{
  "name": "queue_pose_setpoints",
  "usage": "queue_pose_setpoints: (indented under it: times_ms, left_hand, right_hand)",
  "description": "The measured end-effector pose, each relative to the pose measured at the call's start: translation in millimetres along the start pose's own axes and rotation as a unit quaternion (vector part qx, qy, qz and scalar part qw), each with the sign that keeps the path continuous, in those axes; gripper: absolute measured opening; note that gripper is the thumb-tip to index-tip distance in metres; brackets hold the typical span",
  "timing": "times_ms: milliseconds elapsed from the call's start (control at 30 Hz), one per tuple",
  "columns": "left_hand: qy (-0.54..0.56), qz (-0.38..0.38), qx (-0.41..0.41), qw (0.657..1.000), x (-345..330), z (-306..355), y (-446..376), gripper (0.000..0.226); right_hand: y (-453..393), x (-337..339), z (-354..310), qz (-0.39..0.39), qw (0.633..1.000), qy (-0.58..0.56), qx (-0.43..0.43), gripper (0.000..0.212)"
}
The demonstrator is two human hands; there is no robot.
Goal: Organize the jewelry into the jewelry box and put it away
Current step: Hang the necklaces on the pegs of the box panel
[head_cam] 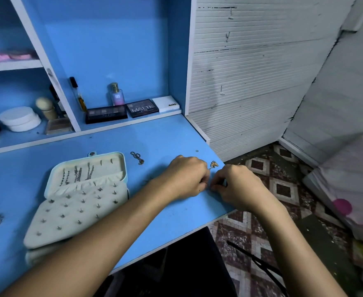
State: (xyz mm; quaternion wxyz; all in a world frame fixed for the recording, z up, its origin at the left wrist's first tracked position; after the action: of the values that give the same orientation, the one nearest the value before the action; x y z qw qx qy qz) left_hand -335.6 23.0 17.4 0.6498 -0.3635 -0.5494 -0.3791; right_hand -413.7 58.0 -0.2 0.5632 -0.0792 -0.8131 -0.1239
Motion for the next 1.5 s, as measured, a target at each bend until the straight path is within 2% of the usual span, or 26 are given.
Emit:
queue_pose_setpoints:
  times_ms: [167,300,367,467,567,733,900,1167,1500]
  left_hand:
    - [-0.054,-0.055,-0.010,0.997,-13.0,5.6,-0.4,0.020]
    - [0.050,-0.075,0.023,0.996,-13.3,-3.9,5.9,0.008]
    - [0.124,-0.055,0.038,0.990,-4.7,-7.8,9.2,0.009]
    - [0.172,-0.025,0.057,0.983,12.1,-14.0,11.5,0.012]
    - [0.187,-0.006,0.083,0.979,26.4,-23.0,13.0,0.013]
    - [0.210,0.018,0.111,0.971,43.0,-37.6,20.9,0.013]
    - [0.230,0.048,0.122,0.964,62.1,-48.3,30.1,0.014]
    - [0.299,0.126,0.138,0.936,97.8,-75.3,52.7,0.012]
    - [0.374,0.182,0.161,0.895,114.6,-106.7,81.8,0.014]
  right_hand:
    - [1.5,-6.0,-3.4,-0.005,0.999,0.035,0.006,0.008]
    - [2.1,2.5,0.3,0.003,1.000,-0.017,0.002,0.008]
    - [1.7,9.0,0.6,0.006,0.998,-0.062,0.009,0.011]
    - [0.9,20.5,-5.4,0.030,0.992,-0.119,0.027,0.013]
    - [1.7,29.4,-13.6,0.039,0.985,-0.161,0.042,0.013]
    - [3.1,37.6,-31.9,0.012,0.988,-0.147,0.054,0.019]
    - [-0.2,48.9,-45.0,0.019,0.984,-0.168,0.056,0.013]
    - [-10.0,54.0,-58.7,-0.007,0.967,-0.248,0.052,0.013]
    - [-22.7,54.6,-89.8,-0.050,0.940,-0.326,0.091,0.013]
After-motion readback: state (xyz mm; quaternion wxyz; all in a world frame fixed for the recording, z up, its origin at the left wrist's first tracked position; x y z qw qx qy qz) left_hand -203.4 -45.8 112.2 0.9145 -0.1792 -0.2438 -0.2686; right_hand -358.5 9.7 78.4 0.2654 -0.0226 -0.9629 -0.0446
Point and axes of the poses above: each hand's wrist, its own y-axis away from the middle knuckle, its own x-axis out of the back of the hand, z = x × y, the point moved 10 cm from there along -y, towards the middle knuckle, and after that the axes turned 7 degrees about -x, right-handed, at the moved point
